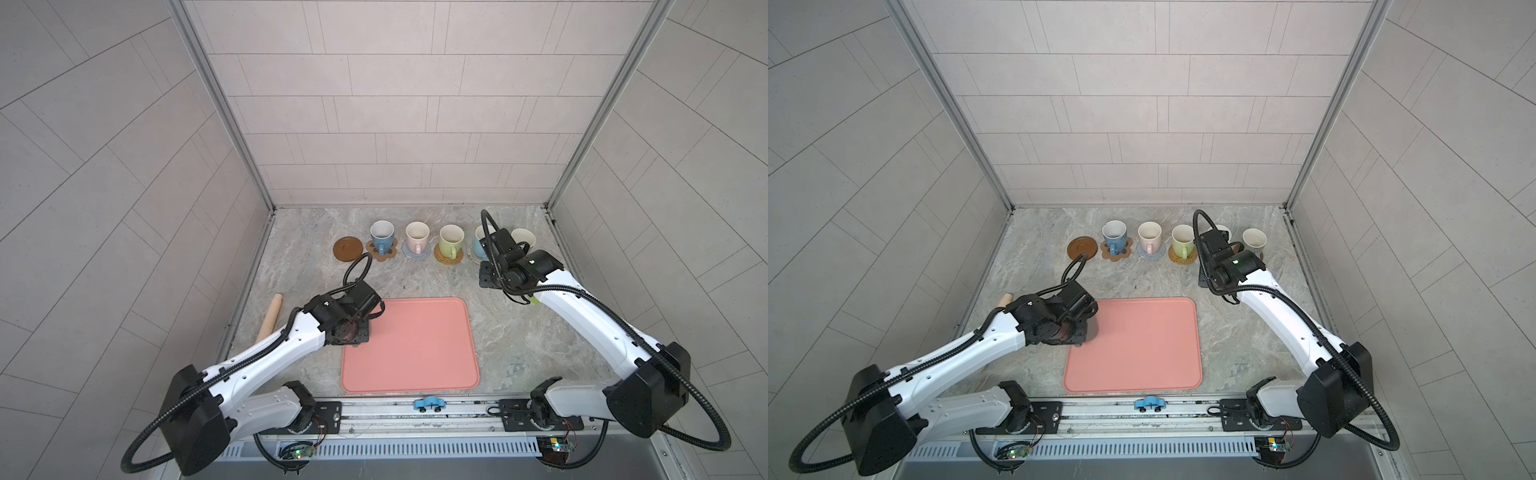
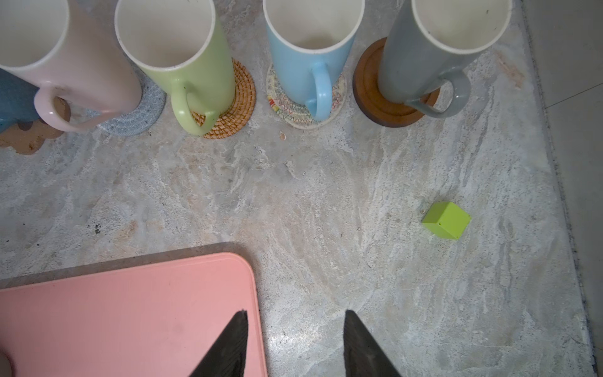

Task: Place cups on coasters
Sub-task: Pick up the cup from the tray, then place the cup on the coaster.

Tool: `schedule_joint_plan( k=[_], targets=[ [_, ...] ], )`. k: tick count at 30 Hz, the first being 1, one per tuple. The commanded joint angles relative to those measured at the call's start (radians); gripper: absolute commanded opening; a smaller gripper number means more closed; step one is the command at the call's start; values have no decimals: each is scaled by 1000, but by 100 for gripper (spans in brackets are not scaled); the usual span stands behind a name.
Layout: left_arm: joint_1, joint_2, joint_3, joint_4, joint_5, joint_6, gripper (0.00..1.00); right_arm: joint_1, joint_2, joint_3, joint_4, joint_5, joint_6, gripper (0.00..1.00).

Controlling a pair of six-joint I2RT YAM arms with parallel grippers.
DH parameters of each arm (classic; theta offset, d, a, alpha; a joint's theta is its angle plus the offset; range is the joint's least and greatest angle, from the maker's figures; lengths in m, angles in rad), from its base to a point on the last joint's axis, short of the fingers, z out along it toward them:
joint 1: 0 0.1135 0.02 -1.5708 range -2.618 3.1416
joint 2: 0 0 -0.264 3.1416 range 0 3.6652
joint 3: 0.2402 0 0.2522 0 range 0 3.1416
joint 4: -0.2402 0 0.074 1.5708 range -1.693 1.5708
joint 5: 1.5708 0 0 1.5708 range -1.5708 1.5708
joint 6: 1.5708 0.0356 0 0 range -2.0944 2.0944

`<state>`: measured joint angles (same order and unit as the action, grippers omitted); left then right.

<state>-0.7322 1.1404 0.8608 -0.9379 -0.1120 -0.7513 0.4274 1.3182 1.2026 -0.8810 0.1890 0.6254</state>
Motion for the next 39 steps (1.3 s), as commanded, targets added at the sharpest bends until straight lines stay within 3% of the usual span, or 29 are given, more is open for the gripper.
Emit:
schedule_joint_plan(
  k=[1,8,17,25,39],
  targets=[
    [27,-24,51,30,-58,34,8,4,-25,14,-26,28,8,50],
    [46,-19,33,63,-47,55,8,4,-28,11,-29,29,10,50],
    [46,25,-22,70,62,58,8,4,-36,0,-28,33,14,50],
    [46,4,-81,125,63,54,8,4,-50,-9,-30,38,16,50],
    [46,82,-62,128,62,54,18,5,-66,-18,-36,41,22,50]
  ],
)
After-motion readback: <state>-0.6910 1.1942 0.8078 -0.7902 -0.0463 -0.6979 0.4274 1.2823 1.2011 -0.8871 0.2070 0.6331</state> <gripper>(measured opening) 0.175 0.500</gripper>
